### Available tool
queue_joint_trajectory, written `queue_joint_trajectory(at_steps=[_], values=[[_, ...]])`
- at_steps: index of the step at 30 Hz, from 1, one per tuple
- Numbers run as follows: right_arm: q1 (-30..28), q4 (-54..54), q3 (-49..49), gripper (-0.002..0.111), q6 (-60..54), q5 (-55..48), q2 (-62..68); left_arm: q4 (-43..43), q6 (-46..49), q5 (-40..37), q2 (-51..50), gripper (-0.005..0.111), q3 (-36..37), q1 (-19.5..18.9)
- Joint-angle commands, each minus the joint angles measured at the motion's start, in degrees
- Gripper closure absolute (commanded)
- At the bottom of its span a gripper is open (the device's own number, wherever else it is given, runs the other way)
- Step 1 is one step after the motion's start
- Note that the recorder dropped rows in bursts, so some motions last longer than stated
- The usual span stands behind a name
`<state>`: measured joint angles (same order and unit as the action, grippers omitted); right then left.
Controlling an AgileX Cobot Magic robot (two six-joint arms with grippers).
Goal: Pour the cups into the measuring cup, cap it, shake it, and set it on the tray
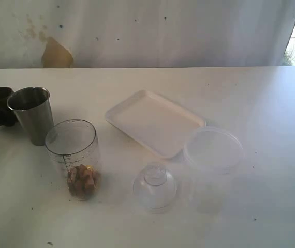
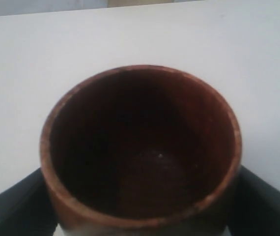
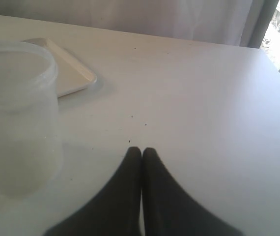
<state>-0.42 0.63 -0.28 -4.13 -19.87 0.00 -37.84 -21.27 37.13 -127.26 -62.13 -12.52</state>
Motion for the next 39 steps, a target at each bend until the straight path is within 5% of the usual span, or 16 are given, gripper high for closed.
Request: queue_joint_trajectory(at_steps=[1, 5, 6, 19, 39], values=[[-0.16, -0.25, 0.28, 0.108, -0.1, 0.17, 0.0, 0.31, -0.17, -2.85, -0.34, 0.057, 0.04, 0.09], [-0.16, -0.25, 0.28, 0.108, -0.1, 0.17, 0.0, 0.31, 0.74, -2.6, -0.07, 0.005, 0.04, 0.09], [-0.16, -0.25, 0.28, 0.108, -0.1, 0.17, 0.0, 0.31, 0.38, -2.96, 0.16, 0.001, 0.04, 0.09], [-0.16, -0.25, 0.28, 0.108, -0.1, 0.17, 0.0, 0.31, -4.18, -12.62, 8.07, 0.002, 2.62, 0.09], [-0.16, -0.25, 0.28, 0.108, -0.1, 0.17, 0.0, -1.26, -4.46, -6.83, 23.22, 0.002, 24.32, -0.51]])
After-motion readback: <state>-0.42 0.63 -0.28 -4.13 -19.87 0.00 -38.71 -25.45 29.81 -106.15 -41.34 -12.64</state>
